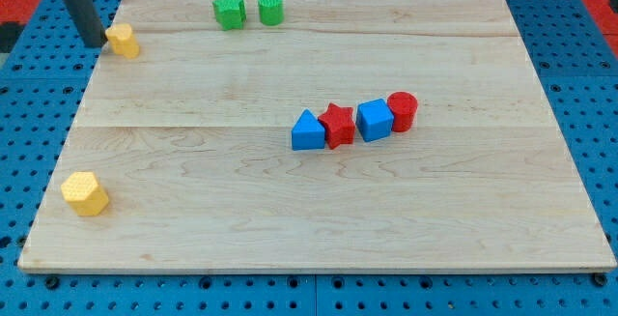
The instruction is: Push the yellow heart towards the left center of the board
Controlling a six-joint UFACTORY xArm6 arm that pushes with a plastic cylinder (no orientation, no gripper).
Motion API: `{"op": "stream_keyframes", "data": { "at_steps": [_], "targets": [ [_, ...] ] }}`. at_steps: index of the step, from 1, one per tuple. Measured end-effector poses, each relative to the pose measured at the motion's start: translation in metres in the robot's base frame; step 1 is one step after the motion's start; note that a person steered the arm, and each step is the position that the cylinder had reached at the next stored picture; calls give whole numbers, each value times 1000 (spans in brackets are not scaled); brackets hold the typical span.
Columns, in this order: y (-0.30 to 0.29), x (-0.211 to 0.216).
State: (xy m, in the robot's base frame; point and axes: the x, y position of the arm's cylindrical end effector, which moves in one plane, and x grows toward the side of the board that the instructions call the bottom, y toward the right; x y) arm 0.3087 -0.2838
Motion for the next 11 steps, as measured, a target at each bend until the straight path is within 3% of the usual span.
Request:
{"op": "stream_keyframes", "data": {
  "at_steps": [1,4,5,6,11],
  "targets": [
    [20,21],
    [-8,-47],
    [39,-47],
    [61,1],
    [110,7]
  ]
}}
